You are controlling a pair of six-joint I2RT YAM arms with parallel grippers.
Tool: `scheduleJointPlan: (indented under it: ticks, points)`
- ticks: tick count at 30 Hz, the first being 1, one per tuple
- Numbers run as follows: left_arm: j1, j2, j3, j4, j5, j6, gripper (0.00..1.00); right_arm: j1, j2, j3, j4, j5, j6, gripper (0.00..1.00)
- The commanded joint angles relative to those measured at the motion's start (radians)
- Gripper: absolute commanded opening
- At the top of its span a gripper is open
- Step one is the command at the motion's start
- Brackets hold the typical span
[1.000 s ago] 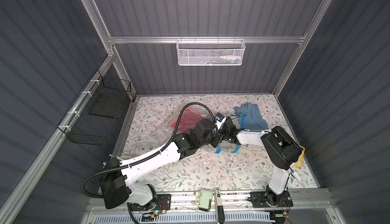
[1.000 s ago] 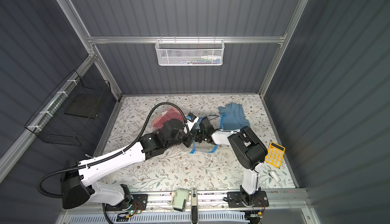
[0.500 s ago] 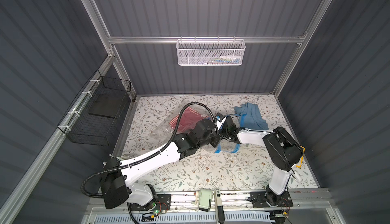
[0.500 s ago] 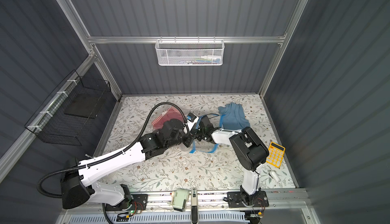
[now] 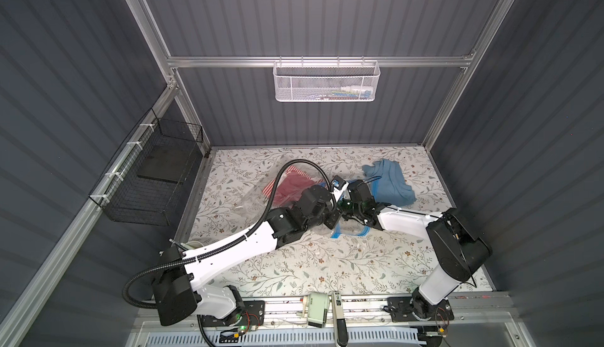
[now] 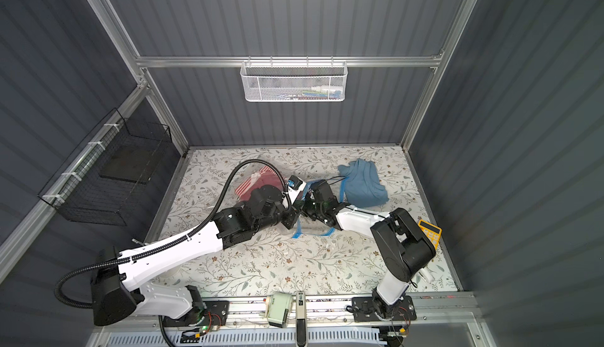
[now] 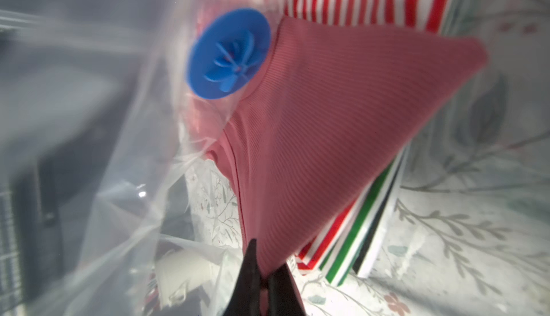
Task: Take the tank top out of the vacuum bag
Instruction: Take out the tank top from the vacuum bag.
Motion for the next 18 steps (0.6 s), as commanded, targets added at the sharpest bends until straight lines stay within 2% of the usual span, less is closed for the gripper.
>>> scheduleJointPlan:
  ticks: [1,4,11,18]
  points:
    - [0.003,-0.025,-0.011,0.002,-0.004,0.014,0.00,0.003,0.057,-0.012,0.064,-0.015,0.023,0.01]
    - [0.004,-0.032,-0.013,-0.004,-0.006,0.014,0.00,0.005,0.089,-0.025,0.127,-0.015,0.044,0.02]
    - [0.004,-0.028,-0.015,-0.005,-0.012,0.015,0.00,0.005,0.096,-0.033,0.139,-0.015,0.037,0.21]
    - [0.004,-0.018,-0.004,-0.013,-0.010,0.019,0.00,0.004,0.133,-0.024,0.181,-0.016,0.051,0.23]
